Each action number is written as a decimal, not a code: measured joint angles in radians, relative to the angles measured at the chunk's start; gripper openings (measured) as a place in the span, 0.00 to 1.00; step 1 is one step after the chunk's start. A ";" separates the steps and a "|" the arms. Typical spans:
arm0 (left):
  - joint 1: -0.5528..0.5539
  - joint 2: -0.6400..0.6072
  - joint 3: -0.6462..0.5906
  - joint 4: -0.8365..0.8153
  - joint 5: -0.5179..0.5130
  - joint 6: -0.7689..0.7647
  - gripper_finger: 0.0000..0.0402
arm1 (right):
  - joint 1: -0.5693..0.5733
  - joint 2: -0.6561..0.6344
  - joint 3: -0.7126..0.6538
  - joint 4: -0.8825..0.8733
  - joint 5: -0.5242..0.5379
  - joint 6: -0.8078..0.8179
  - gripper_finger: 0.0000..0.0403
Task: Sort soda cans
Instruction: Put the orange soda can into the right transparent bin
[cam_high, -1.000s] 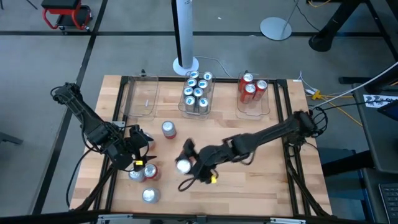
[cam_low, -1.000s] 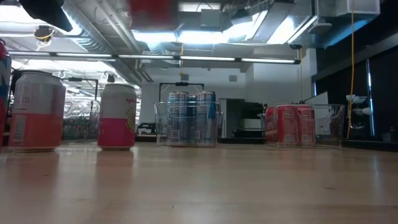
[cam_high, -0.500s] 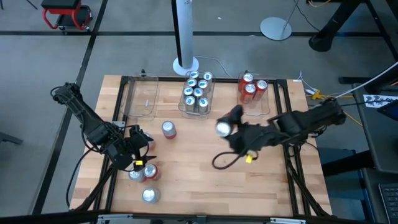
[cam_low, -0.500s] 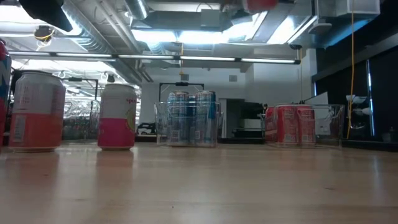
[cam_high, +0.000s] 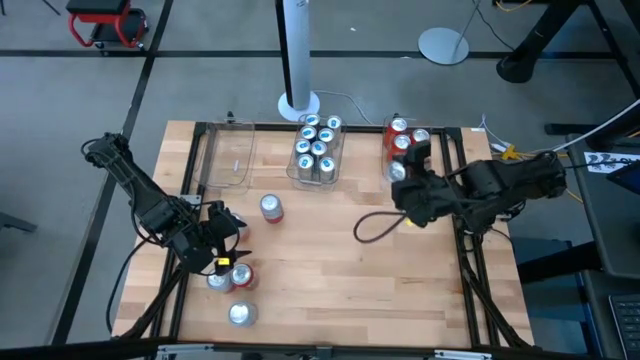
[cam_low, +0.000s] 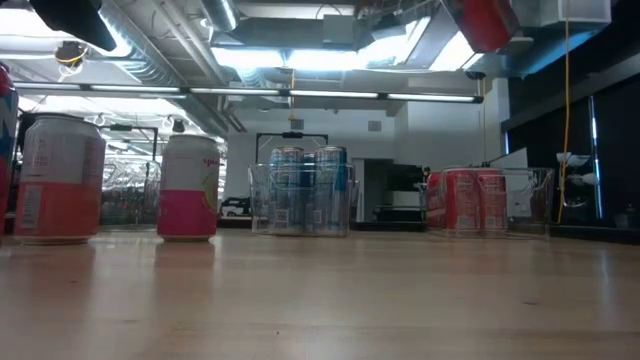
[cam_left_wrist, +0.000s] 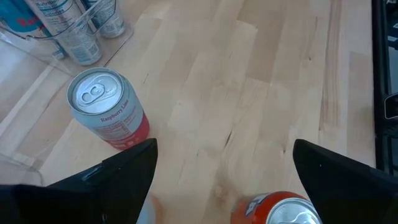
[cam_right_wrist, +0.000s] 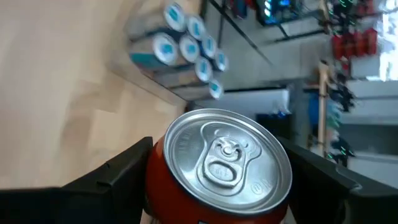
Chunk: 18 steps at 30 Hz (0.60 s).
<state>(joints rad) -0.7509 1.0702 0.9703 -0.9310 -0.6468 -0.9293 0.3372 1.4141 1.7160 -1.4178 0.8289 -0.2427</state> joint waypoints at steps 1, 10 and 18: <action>0.000 0.000 0.000 0.000 0.000 -0.002 0.90 | -0.016 -0.004 -0.008 0.006 0.010 -0.006 0.72; 0.000 0.005 0.000 -0.001 0.000 -0.006 0.90 | -0.223 -0.121 -0.238 0.107 -0.065 -0.069 0.72; 0.000 0.006 0.000 0.000 0.000 -0.006 0.90 | -0.462 -0.258 -0.570 0.600 -0.276 -0.303 0.72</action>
<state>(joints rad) -0.7509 1.0760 0.9703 -0.9314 -0.6464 -0.9352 -0.1249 1.1564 1.1462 -0.8177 0.5526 -0.5457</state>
